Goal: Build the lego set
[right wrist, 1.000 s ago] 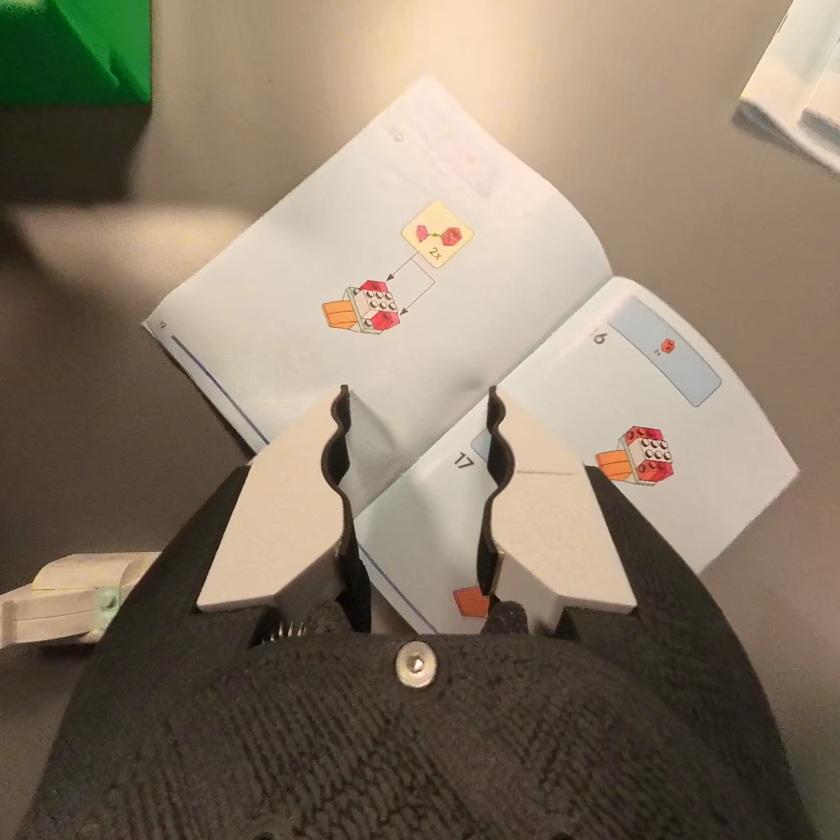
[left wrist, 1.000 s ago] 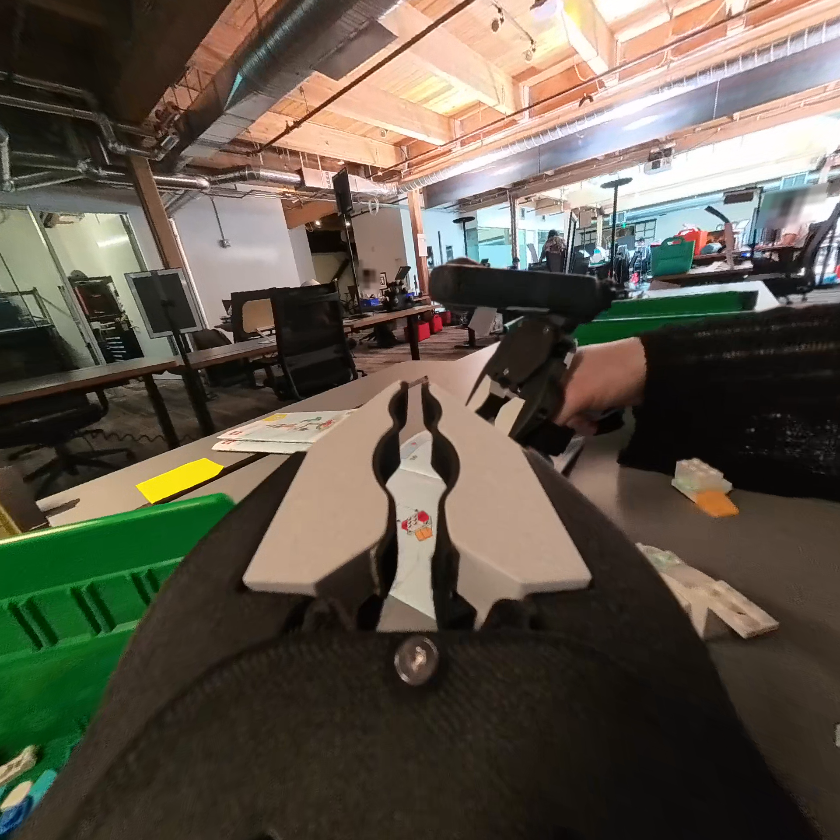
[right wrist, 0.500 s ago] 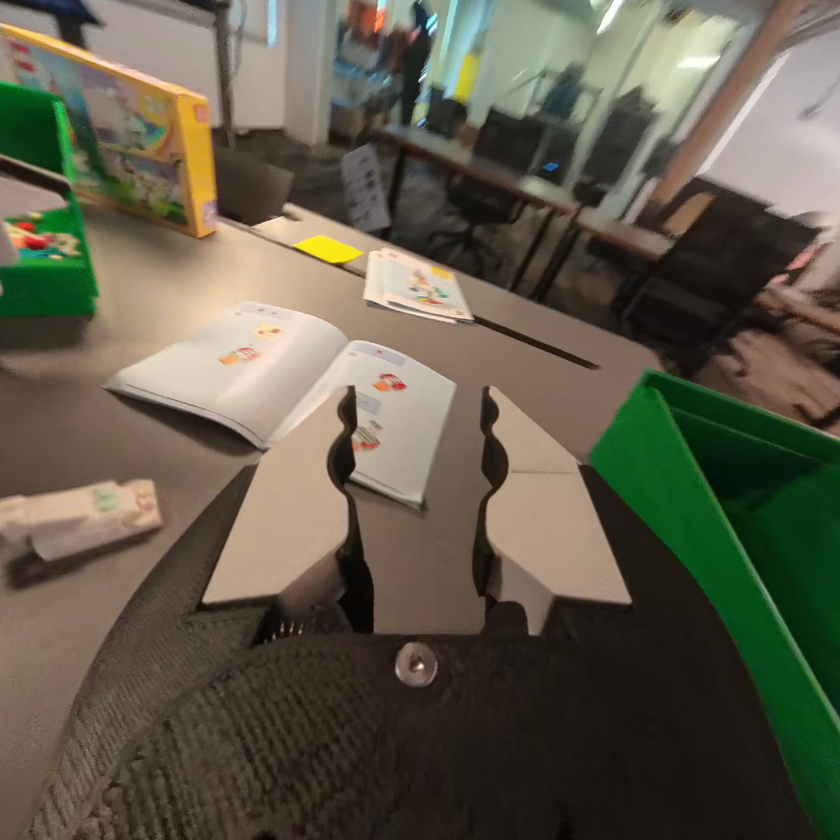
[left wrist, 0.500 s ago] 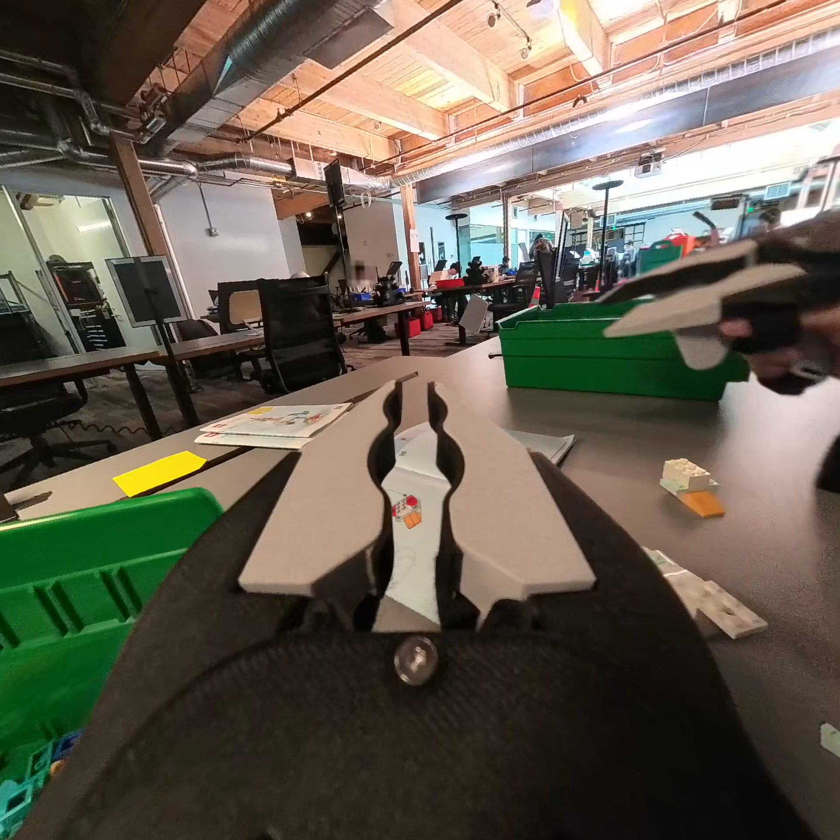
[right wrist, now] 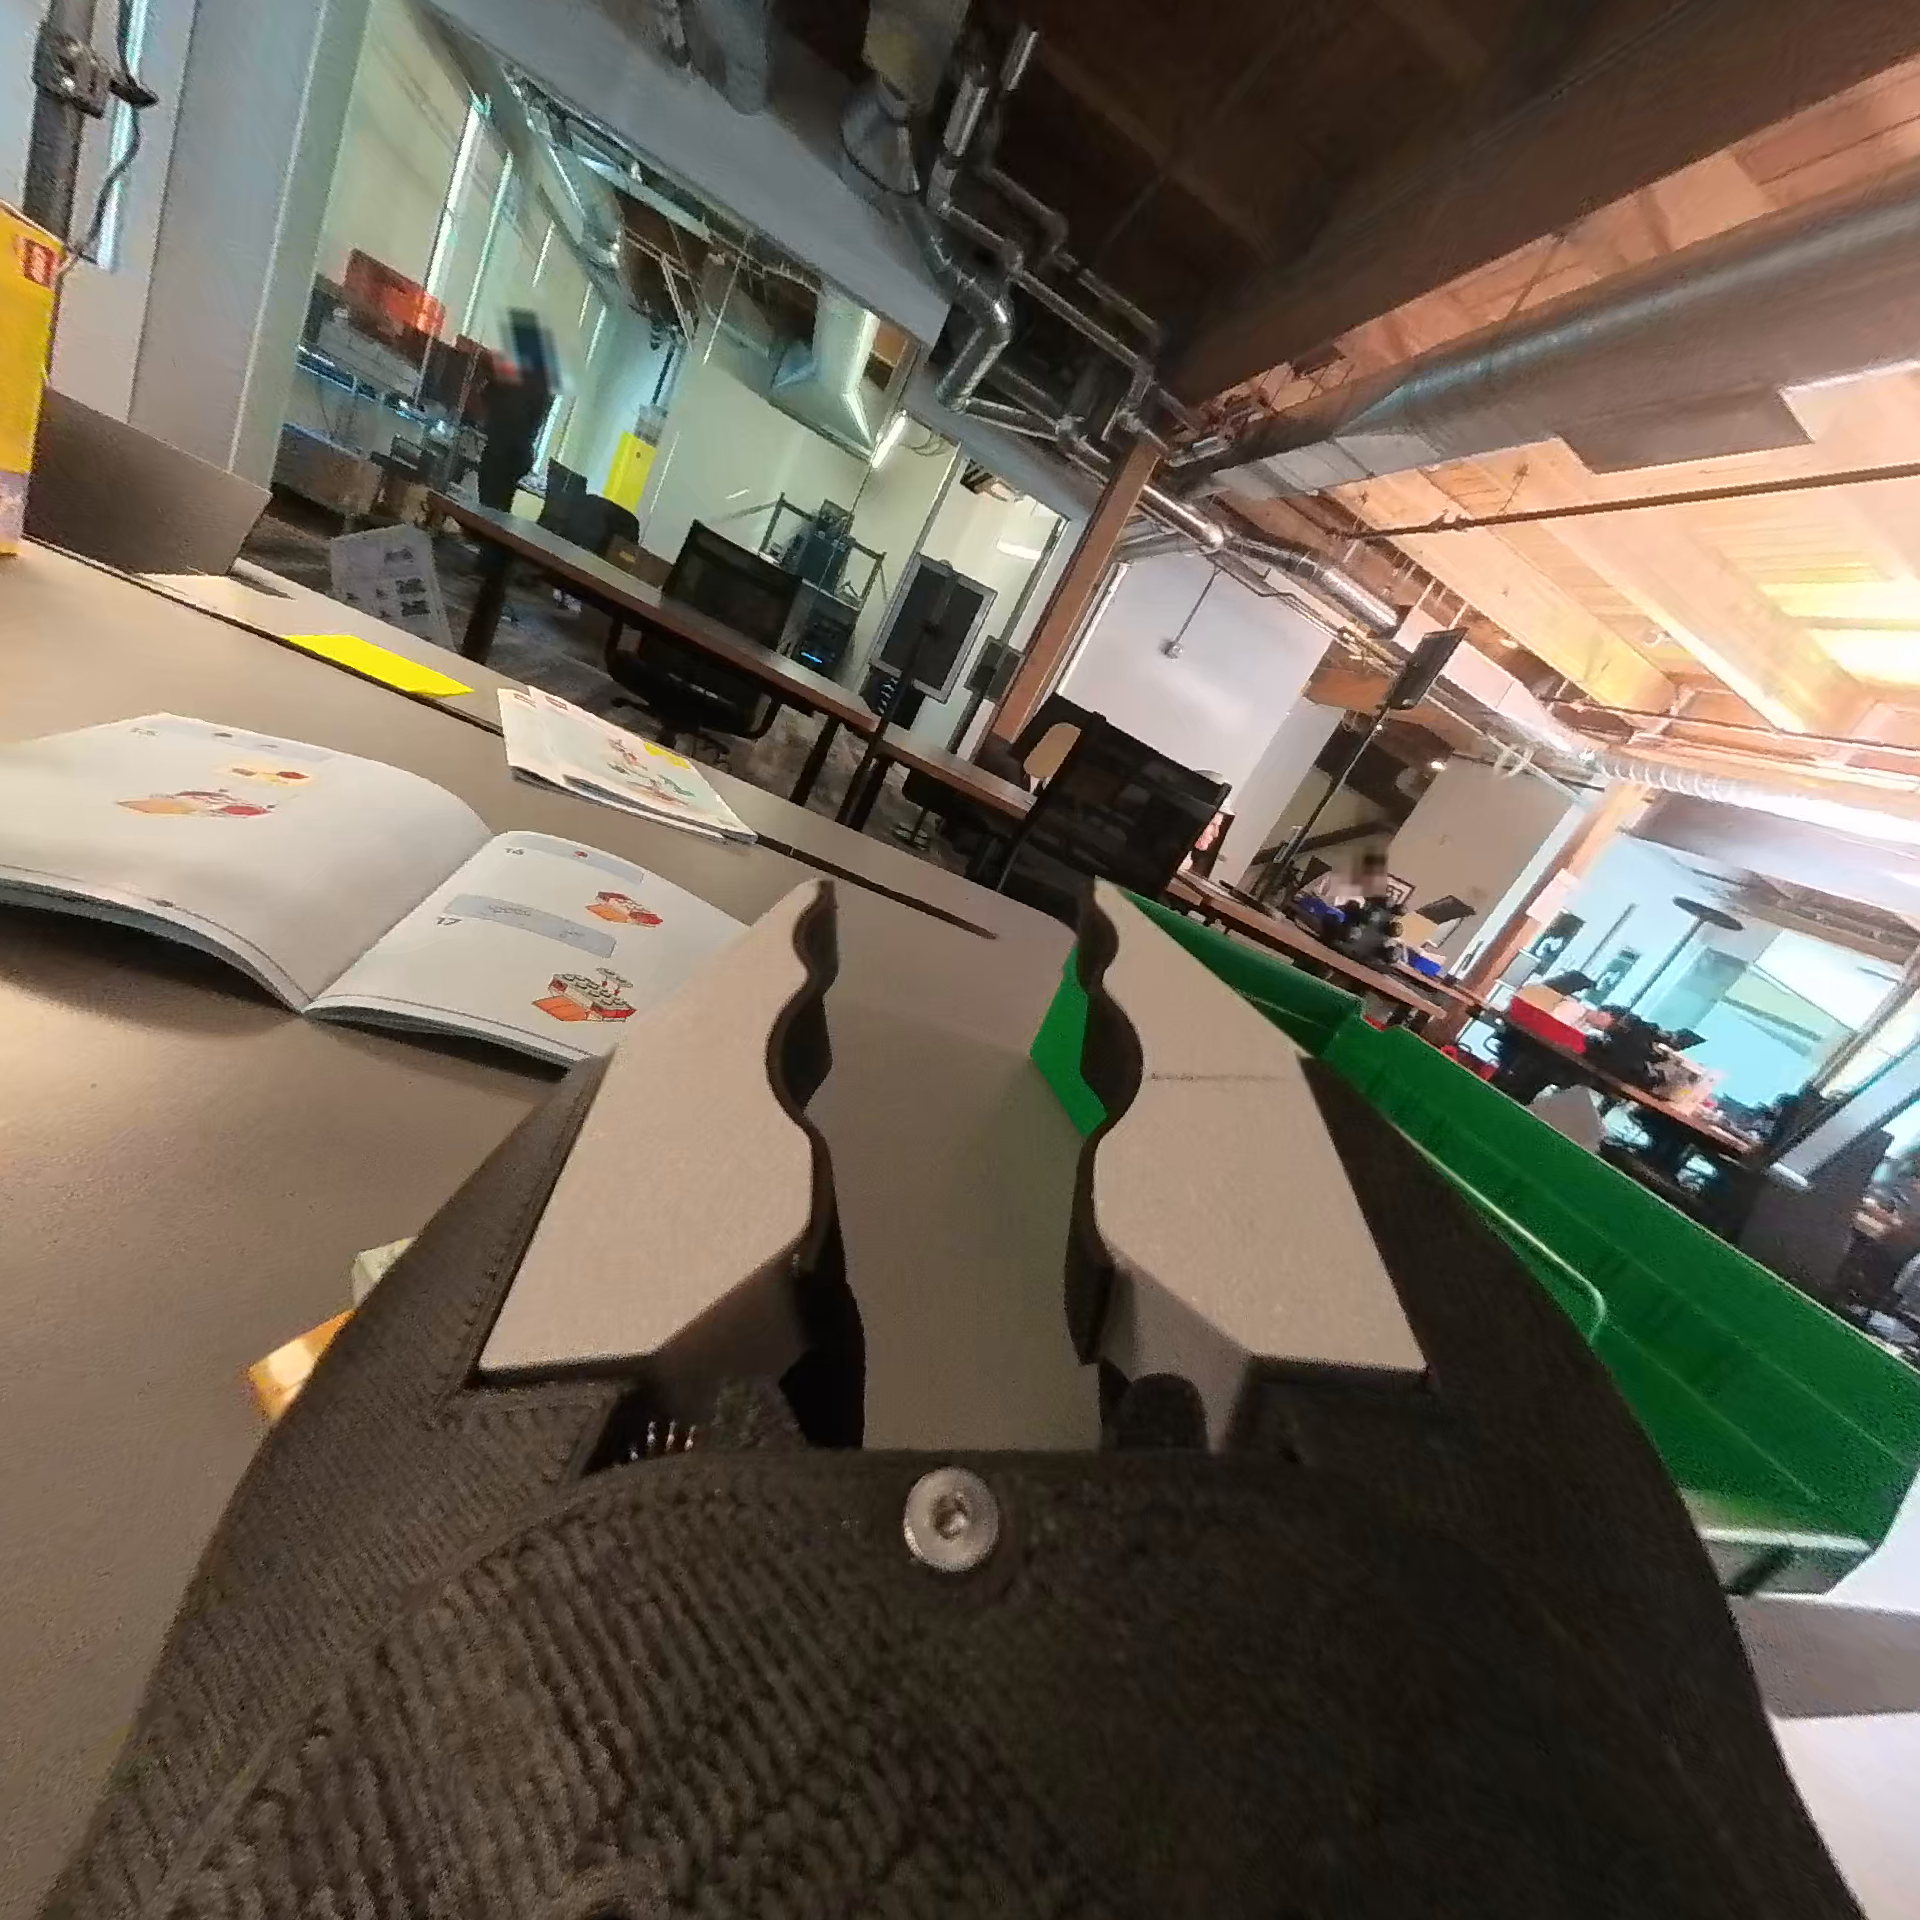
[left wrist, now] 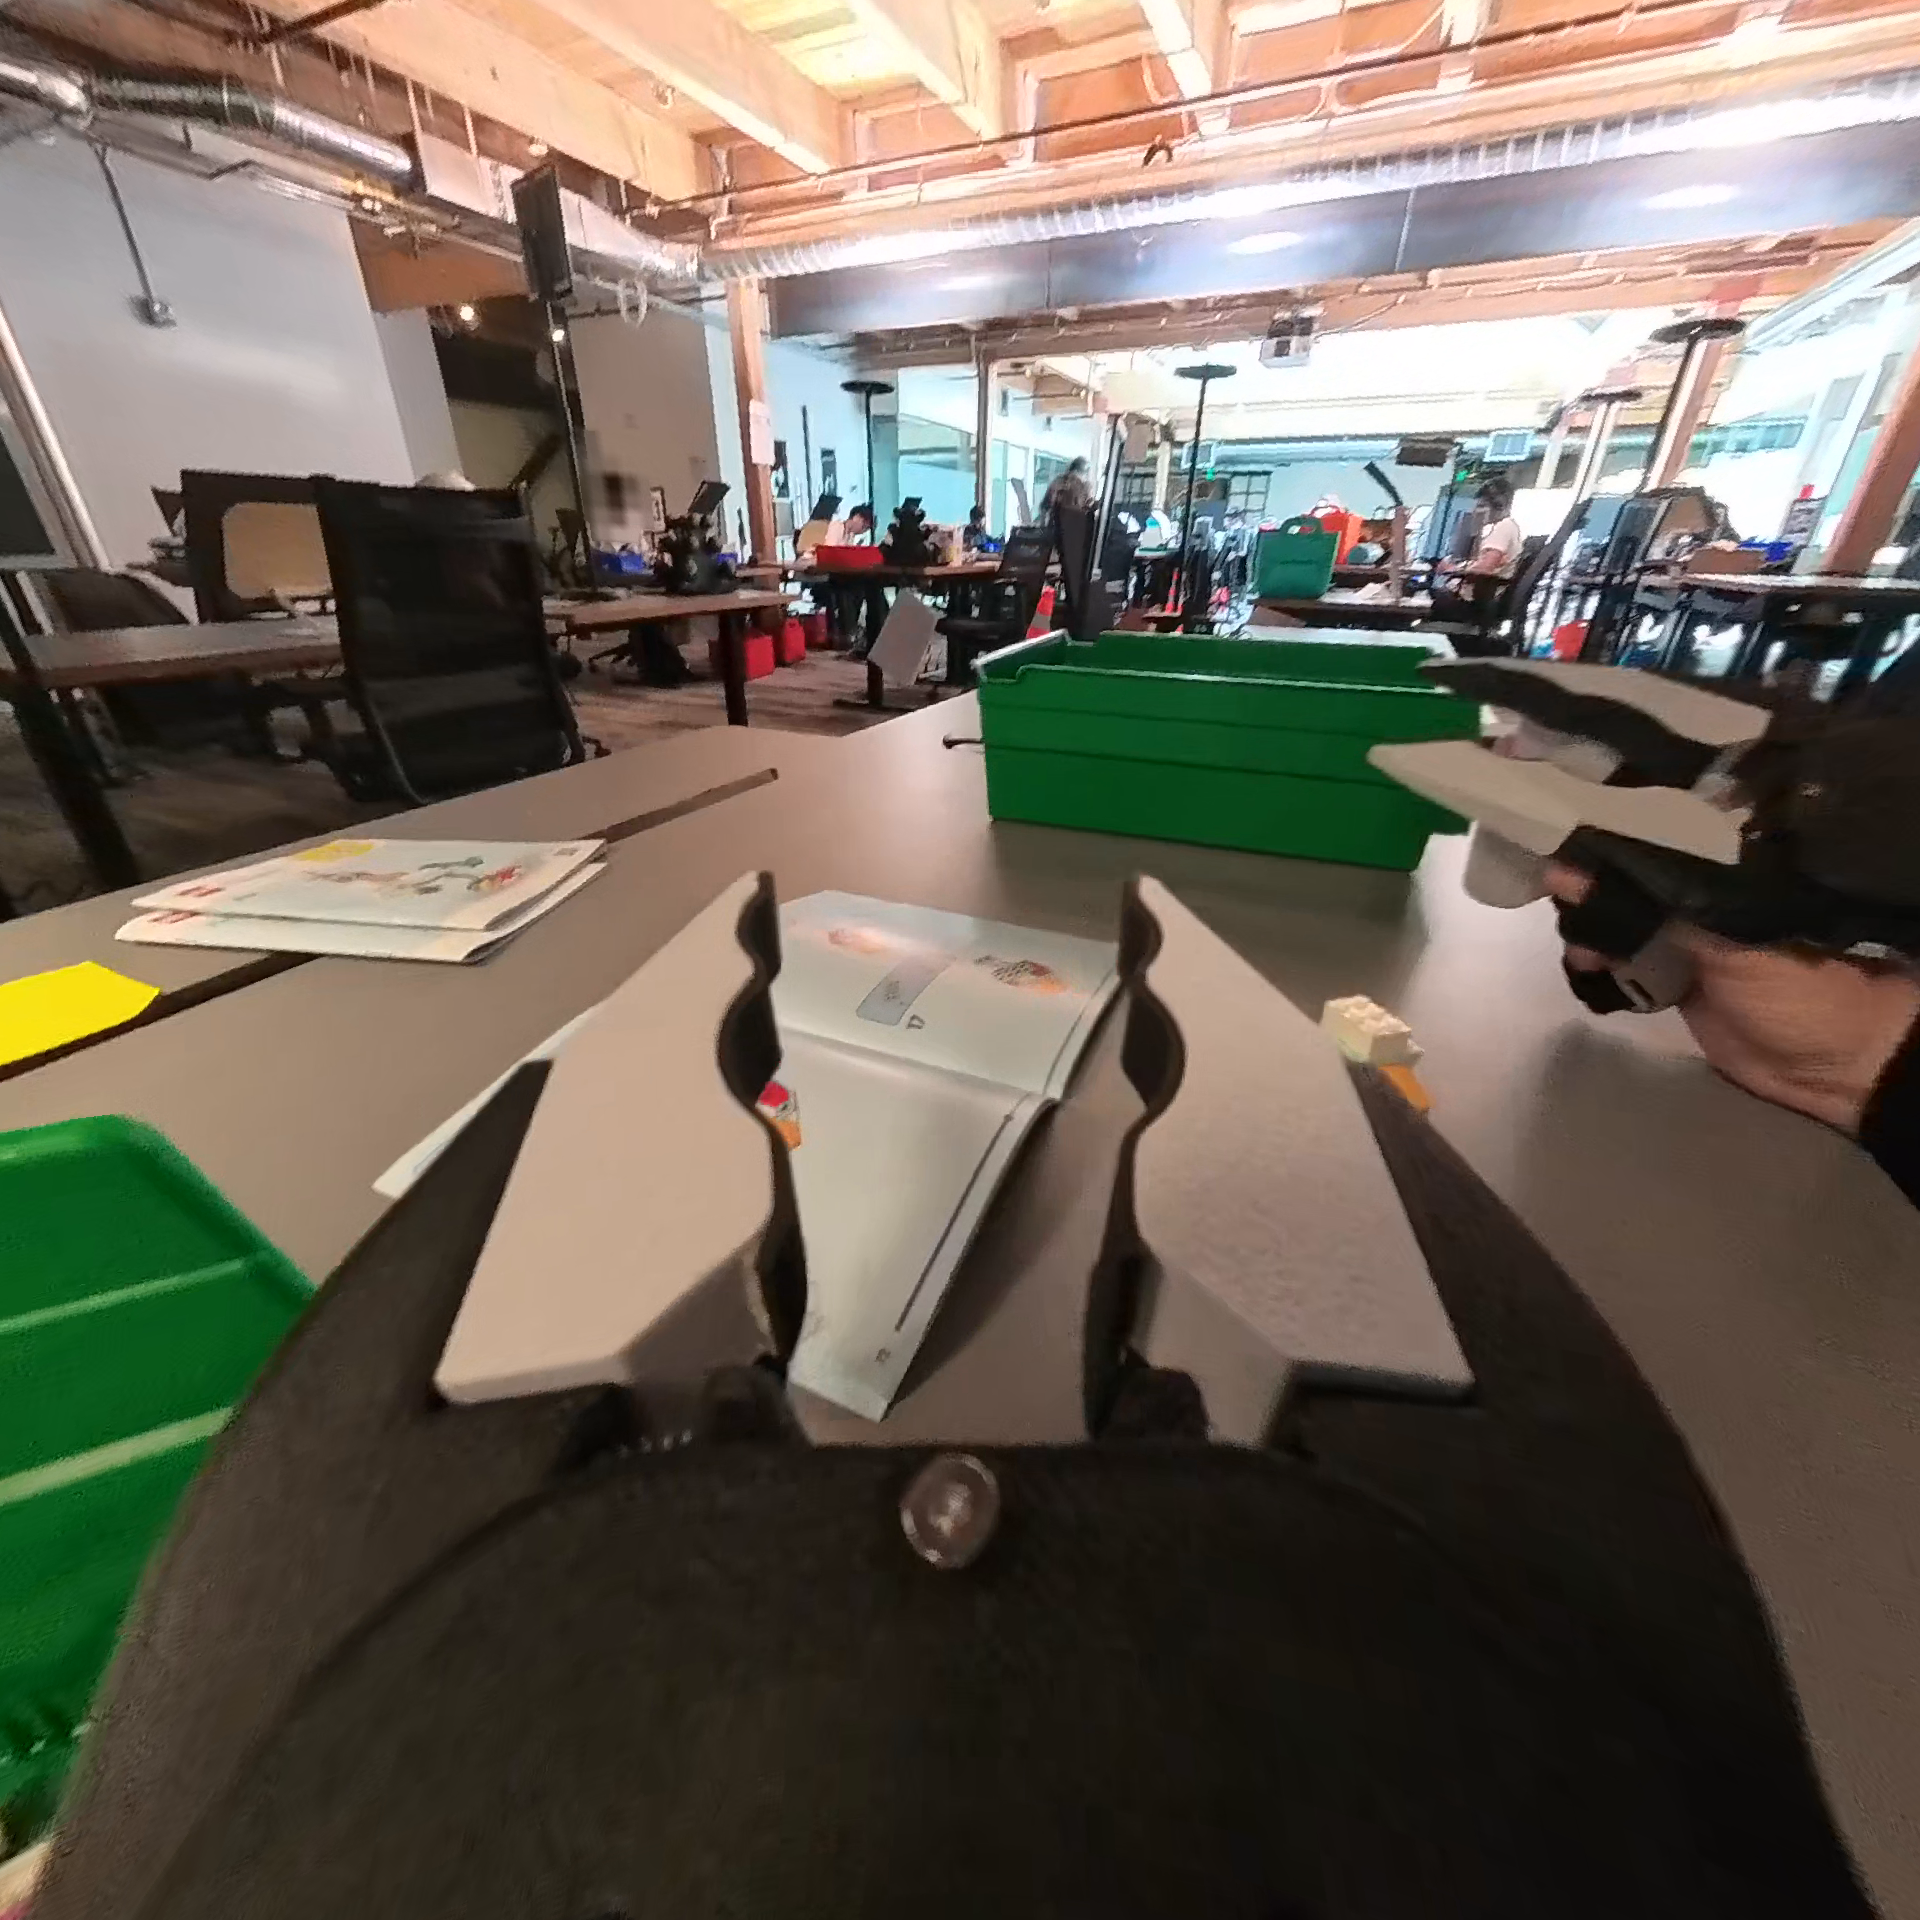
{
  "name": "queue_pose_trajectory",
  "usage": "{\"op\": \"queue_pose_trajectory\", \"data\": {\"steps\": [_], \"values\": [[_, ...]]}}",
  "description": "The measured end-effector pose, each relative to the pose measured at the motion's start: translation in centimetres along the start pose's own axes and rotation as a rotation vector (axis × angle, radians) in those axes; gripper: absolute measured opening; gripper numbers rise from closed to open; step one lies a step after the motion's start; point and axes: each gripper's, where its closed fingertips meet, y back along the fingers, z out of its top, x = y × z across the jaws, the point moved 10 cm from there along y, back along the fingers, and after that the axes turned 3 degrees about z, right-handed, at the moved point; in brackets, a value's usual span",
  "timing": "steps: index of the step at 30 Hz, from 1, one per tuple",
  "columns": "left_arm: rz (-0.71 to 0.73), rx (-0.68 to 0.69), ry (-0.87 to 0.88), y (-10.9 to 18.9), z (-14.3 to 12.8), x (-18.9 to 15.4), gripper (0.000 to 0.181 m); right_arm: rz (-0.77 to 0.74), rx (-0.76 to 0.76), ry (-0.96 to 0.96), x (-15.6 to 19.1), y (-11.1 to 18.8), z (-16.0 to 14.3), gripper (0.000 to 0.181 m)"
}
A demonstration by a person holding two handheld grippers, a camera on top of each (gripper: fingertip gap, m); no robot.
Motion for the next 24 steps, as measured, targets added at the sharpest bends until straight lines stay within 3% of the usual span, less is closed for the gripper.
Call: {"op": "queue_pose_trajectory", "data": {"steps": [7, 13, 24], "values": [[-0.081, -0.016, 0.033, -0.8, -0.3, -0.5, 0.094, 0.007, -0.059, 0.004, -0.1, 0.3, 0.2, 0.048], [-0.060, -0.035, 0.015, -0.6, -0.3, -0.2, 0.093, 0.031, -0.090, 0.063, 0.5, 0.3, 0.5, 0.048], [-0.022, -0.093, -0.181, -0.7, -0.1, -1.2, 0.097, 0.051, -0.048, 0.080, 0.7, -0.1, 0.2, 0.046]]}}
